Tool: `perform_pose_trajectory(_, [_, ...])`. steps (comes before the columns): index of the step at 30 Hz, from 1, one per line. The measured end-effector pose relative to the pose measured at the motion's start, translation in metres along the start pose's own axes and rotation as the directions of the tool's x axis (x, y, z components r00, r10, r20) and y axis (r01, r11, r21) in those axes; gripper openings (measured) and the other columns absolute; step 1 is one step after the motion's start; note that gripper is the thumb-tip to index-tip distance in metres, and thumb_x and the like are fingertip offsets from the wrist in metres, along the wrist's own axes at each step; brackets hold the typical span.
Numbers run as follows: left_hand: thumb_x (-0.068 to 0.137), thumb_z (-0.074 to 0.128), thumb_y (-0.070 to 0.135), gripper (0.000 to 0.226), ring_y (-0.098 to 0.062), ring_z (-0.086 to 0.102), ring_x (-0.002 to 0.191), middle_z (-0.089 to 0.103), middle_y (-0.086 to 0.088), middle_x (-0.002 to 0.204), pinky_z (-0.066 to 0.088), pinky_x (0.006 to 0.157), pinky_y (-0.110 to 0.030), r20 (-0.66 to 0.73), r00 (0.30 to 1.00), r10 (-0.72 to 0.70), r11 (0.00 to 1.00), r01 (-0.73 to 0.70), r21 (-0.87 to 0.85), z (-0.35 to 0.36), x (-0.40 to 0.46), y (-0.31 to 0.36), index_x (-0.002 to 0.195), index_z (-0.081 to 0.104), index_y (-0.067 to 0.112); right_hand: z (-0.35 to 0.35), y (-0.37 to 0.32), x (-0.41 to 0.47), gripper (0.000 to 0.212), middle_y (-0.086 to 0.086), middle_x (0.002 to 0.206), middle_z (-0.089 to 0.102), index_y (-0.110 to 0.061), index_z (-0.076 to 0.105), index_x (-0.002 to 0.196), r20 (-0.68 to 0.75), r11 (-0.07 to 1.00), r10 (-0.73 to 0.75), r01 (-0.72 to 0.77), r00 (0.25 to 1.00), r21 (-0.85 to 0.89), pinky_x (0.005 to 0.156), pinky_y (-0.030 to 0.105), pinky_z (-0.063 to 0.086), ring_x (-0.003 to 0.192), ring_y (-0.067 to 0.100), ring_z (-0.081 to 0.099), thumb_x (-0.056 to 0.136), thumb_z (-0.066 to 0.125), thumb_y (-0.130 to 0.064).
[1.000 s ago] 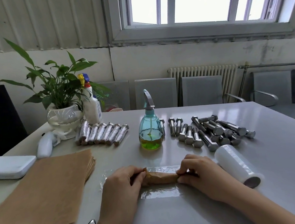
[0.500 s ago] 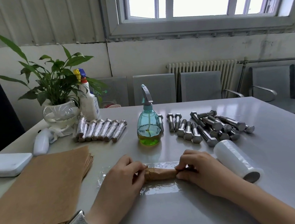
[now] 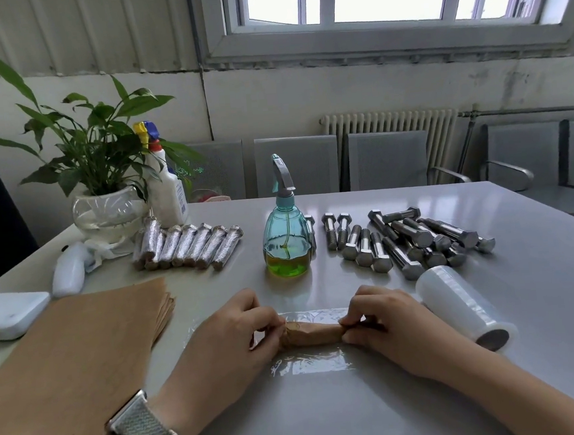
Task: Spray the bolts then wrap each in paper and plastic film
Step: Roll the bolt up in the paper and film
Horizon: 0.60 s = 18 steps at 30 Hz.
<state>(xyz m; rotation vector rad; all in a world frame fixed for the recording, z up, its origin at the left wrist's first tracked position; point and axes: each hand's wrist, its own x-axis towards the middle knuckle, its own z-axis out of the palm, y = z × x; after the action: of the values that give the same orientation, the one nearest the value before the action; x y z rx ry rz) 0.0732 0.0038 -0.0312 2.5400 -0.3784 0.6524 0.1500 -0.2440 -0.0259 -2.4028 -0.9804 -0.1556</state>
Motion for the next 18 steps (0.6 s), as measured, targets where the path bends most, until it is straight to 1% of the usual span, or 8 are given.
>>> perform_pose_trajectory(3, [0.082,0.071,0.021,0.01,-0.011,0.047,0.058,0.046,0.008,0.077,0.044,0.053,-0.027,-0.025,1.0,0.009,0.993,-0.006,0.119,0.003,0.002,0.008,0.075,0.063,0.022,0.0,0.001,0.0,0.007,-0.02,0.088,0.058,-0.026,0.071,0.085,0.003,1.0,-0.001,0.001,1.0,0.001,0.07,0.008,0.036,0.081,-0.004,0.053,0.084,0.077,-0.027])
perform_pose_trajectory(8, [0.044,0.083,0.009,0.034,-0.024,0.05,0.048,0.048,-0.004,0.063,0.038,0.035,-0.027,0.073,0.995,0.068,0.888,-0.094,0.451,0.009,0.007,0.034,0.057,0.052,0.016,0.001,0.002,-0.001,0.007,-0.017,0.089,0.059,-0.024,0.072,0.088,-0.002,1.0,-0.006,0.006,1.0,-0.006,0.069,0.006,0.036,0.083,-0.002,0.054,0.083,0.078,-0.027])
perform_pose_trajectory(12, [0.039,0.085,0.005,0.034,-0.022,0.049,0.044,0.05,-0.004,0.059,0.032,0.035,-0.025,0.122,0.992,0.036,0.829,-0.098,0.55,0.016,0.004,0.045,0.053,0.056,0.017,0.001,0.0,-0.002,0.008,-0.016,0.087,0.059,-0.023,0.072,0.088,-0.005,1.0,0.0,0.0,1.0,-0.001,0.07,0.006,0.037,0.085,-0.004,0.053,0.083,0.078,-0.025])
perform_pose_trajectory(14, [0.05,0.085,0.012,0.026,-0.023,0.054,0.047,0.052,-0.001,0.064,0.036,0.038,-0.027,0.131,0.991,0.021,0.855,-0.085,0.512,0.014,0.001,0.045,0.058,0.061,0.018,-0.001,-0.001,-0.003,0.008,-0.017,0.087,0.059,-0.025,0.072,0.087,-0.005,1.0,0.007,-0.008,1.0,-0.007,0.07,0.007,0.037,0.086,-0.004,0.053,0.083,0.078,-0.026])
perform_pose_trajectory(15, [0.065,0.08,0.021,0.015,-0.023,0.059,0.055,0.054,0.001,0.072,0.041,0.044,-0.029,0.087,0.996,-0.032,0.87,-0.015,0.492,0.009,0.002,0.043,0.069,0.066,0.018,-0.001,-0.002,-0.003,0.008,-0.018,0.087,0.059,-0.025,0.072,0.087,-0.004,1.0,0.012,-0.012,1.0,-0.007,0.07,0.007,0.037,0.086,-0.004,0.054,0.083,0.078,-0.026])
perform_pose_trajectory(16, [0.081,0.069,0.031,0.009,-0.022,0.063,0.067,0.057,0.004,0.081,0.046,0.055,-0.031,0.085,0.985,-0.153,0.907,0.106,0.408,0.002,0.003,0.038,0.085,0.068,0.022,-0.002,-0.002,-0.003,0.008,-0.018,0.087,0.059,-0.026,0.072,0.087,-0.004,1.0,0.014,-0.014,1.0,-0.004,0.07,0.008,0.038,0.085,-0.003,0.054,0.083,0.078,-0.026])
perform_pose_trajectory(17, [0.091,0.058,0.036,0.012,-0.017,0.066,0.075,0.063,0.008,0.086,0.05,0.064,-0.031,0.088,0.955,-0.283,0.938,0.256,0.234,-0.009,0.006,0.03,0.095,0.067,0.029,-0.003,-0.003,-0.003,0.008,-0.018,0.087,0.059,-0.025,0.072,0.087,-0.001,1.0,0.014,-0.014,1.0,-0.004,0.07,0.008,0.038,0.084,-0.003,0.054,0.083,0.078,-0.026])
perform_pose_trajectory(18, [0.095,0.053,0.035,0.014,-0.013,0.068,0.075,0.068,0.01,0.085,0.053,0.068,-0.031,0.127,0.912,-0.391,0.919,0.394,0.005,-0.019,0.008,0.018,0.093,0.067,0.033,-0.003,-0.003,-0.003,0.008,-0.018,0.087,0.059,-0.025,0.072,0.087,0.0,1.0,0.01,-0.01,1.0,-0.008,0.069,0.008,0.038,0.083,-0.004,0.054,0.082,0.079,-0.026])
